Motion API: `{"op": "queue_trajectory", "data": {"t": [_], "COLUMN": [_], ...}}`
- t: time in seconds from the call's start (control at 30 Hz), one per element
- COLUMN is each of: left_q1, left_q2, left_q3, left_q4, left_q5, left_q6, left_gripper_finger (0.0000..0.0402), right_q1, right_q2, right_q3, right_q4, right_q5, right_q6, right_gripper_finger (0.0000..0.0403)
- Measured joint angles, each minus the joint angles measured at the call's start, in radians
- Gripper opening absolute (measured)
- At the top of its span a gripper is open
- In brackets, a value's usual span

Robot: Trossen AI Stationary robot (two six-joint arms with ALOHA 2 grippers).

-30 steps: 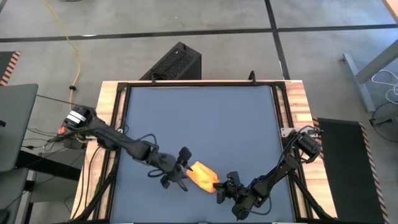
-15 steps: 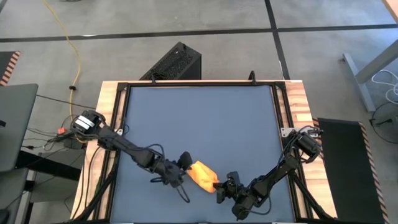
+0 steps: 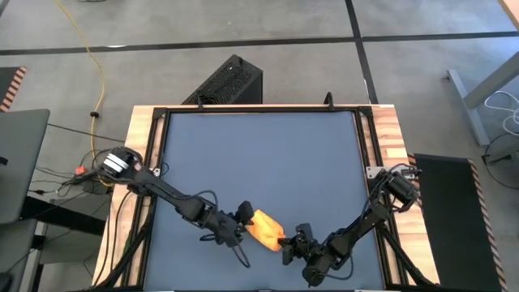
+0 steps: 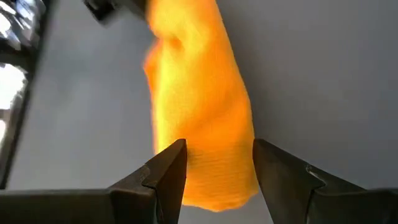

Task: Roll towel
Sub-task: Roll the yellow towel

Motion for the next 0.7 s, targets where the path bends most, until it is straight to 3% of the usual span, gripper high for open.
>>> {"op": "queue_trajectory", "data": {"t": [0.2,0.3,0.4,0.53,0.7], "left_q1": [-0.004,0.0,0.015,0.04,0.073], "left_q2": [0.133,0.162,0.172,0.171,0.171], "left_q3": [0.141,0.21,0.246,0.278,0.318], "left_q4": [-0.161,-0.244,-0.27,-0.32,-0.381], "left_q5": [-0.117,-0.124,-0.089,-0.015,0.102], "left_q6": [-0.113,-0.162,-0.188,-0.234,-0.286], "left_gripper_finger": [0.0174,0.0166,0.0125,0.0025,0.0005], "right_q1": [-0.006,-0.006,-0.002,0.009,0.024], "right_q2": [0.0,-0.001,-0.001,-0.001,0.0], "right_q3": [0.0,0.0,0.0,0.0,0.002], "right_q4": [0.004,0.007,0.01,0.011,0.038], "right_q5": [0.0,-0.001,-0.001,-0.001,-0.004], "right_q6": [0.003,0.003,0.001,-0.034,-0.153], "right_gripper_finger": [0.001,0.001,0.001,0.0015,0.0052]}}
